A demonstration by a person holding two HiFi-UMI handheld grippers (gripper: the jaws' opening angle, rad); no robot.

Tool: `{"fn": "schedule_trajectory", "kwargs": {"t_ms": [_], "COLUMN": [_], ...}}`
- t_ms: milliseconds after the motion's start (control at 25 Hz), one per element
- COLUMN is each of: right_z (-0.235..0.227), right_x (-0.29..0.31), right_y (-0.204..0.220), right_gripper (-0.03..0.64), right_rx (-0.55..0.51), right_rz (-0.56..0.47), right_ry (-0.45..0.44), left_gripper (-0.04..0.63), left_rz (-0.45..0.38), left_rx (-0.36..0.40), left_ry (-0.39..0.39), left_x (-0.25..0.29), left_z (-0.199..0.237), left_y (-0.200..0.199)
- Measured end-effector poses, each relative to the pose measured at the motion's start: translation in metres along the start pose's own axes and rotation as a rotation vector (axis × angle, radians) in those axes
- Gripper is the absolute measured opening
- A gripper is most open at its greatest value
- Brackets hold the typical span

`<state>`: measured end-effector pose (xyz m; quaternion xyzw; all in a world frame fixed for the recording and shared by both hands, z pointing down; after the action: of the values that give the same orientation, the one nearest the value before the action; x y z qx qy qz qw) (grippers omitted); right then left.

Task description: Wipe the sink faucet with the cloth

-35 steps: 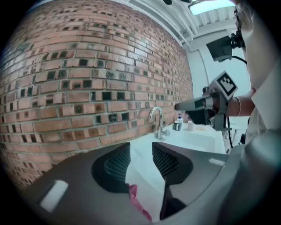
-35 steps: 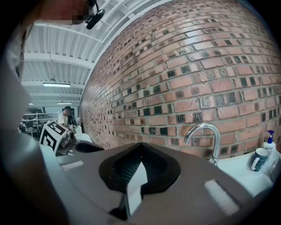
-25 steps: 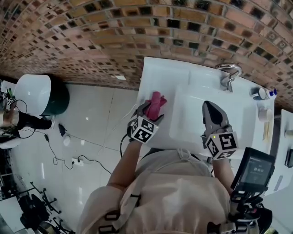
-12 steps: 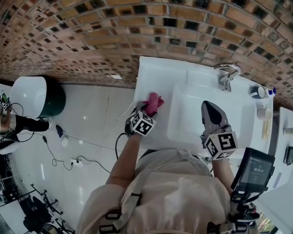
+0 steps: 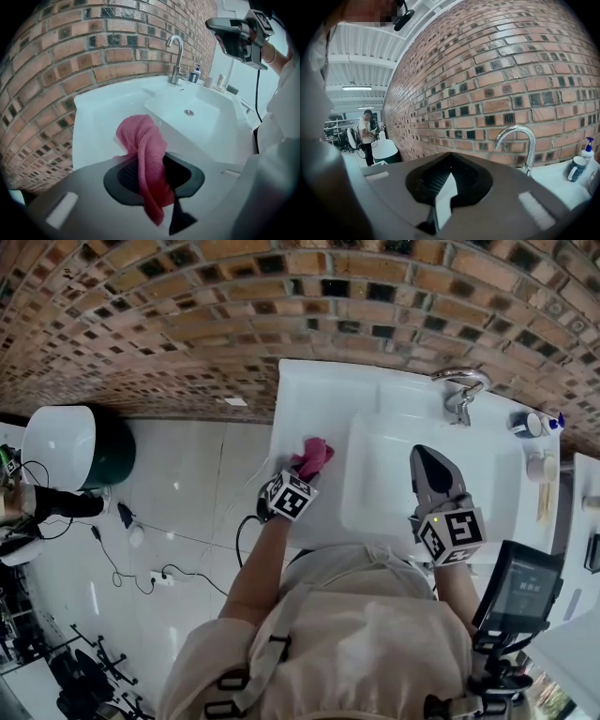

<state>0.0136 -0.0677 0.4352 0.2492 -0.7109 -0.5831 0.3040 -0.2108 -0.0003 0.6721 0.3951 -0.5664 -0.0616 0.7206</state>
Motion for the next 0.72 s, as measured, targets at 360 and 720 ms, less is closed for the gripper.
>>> {"fn": "schedule_trajectory", "kwargs": {"t_ms": [360, 720], "right_z": [-0.021, -0.046], "right_x": [-0.019, -0.042], "right_y": [-0.008, -0.021], "right_gripper": [-0.012, -0.012], "right_rx": [0.006, -0.004], "right_rz": [-0.038, -0.08], "right_ry": [0.049, 0.099], "left_gripper": [0.097, 0.098], "left_rz": [-0.152, -0.488], "left_rx": [0.044, 0.13], "left_ry": [-0.022, -0.004], "left_x": [-0.023, -0.056], "left_z": [0.0, -0.023], "left_y": [-0.062, -0.202]}}
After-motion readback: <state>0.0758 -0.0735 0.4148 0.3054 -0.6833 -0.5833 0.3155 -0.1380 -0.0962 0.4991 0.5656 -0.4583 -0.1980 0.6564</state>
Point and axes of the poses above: the fingertips, and each gripper's own axes: x forward along the fingers, z to its left, y out of its underside, the point moved 4 cm from there along -x, backward along the fingers, and after that the axes turned 8 degrees about -z, right-handed, at the moved point
